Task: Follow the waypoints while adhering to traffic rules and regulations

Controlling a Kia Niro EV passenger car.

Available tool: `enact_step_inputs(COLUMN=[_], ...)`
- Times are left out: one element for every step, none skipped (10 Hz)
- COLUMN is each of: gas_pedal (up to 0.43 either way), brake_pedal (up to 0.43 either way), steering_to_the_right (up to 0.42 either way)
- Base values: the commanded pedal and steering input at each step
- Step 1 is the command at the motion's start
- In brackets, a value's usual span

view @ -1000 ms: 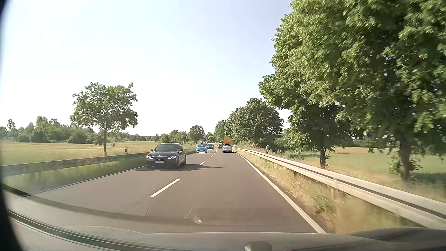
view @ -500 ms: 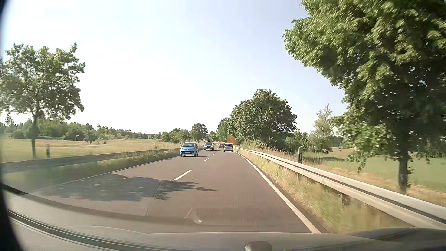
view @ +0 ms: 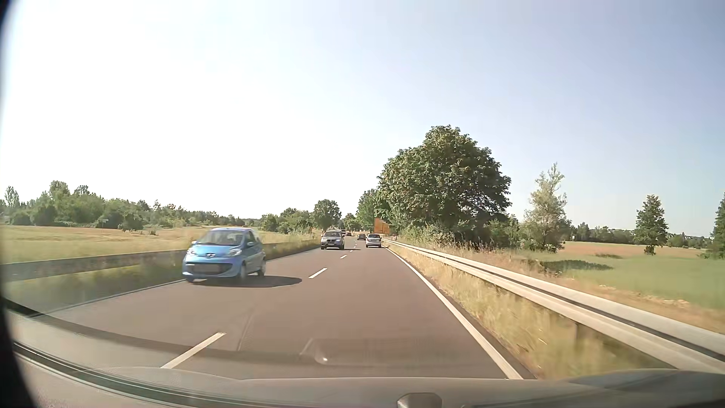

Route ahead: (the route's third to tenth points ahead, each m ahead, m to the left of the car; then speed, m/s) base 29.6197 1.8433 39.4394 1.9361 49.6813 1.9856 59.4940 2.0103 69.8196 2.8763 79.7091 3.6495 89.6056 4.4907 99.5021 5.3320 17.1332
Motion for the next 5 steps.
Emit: enact_step_inputs(gas_pedal=[0.000,0.000,0.000,0.000,0.000], brake_pedal=[0.018,0.018,0.018,0.018,0.018], steering_to_the_right=[-0.004,-0.004,-0.004,-0.004,-0.003])
